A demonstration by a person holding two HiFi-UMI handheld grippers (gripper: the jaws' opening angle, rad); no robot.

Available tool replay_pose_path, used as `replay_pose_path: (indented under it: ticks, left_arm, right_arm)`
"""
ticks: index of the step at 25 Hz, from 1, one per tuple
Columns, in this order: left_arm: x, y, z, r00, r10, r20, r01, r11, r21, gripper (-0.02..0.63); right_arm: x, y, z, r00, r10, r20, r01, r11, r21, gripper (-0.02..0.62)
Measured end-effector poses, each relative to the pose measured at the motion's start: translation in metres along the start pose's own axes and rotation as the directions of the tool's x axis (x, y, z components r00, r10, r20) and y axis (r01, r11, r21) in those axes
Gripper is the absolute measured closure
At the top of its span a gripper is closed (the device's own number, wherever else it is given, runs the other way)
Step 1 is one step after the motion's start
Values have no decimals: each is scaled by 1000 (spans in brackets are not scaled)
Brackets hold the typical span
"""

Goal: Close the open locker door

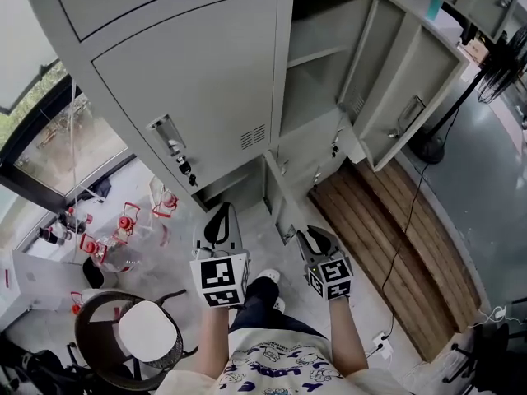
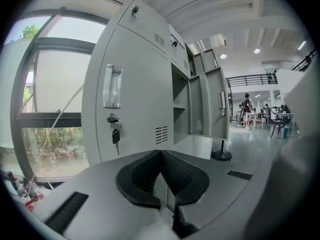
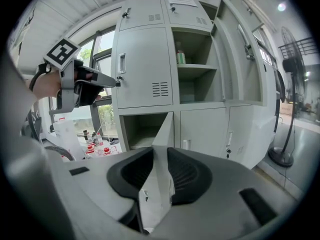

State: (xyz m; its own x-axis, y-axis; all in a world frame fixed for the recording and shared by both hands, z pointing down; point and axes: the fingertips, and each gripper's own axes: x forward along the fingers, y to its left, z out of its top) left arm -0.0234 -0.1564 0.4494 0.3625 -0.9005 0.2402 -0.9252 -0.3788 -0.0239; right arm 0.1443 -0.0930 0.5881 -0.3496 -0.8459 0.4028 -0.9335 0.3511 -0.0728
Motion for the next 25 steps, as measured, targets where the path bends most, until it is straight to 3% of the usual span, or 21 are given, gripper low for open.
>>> replay_pose_path:
  ticks: [15,25]
  left_arm:
    - [-63,56,-13,981,193,-17,-193,980,-41,603]
    - [-71,76,-15,973,232,-10,-232,972,-42,603]
  right_arm:
    - [13,47,3,995,104,-13,-104,993,-52,491]
    - [27,75,6,987,159,-8,-159,985,-72,483]
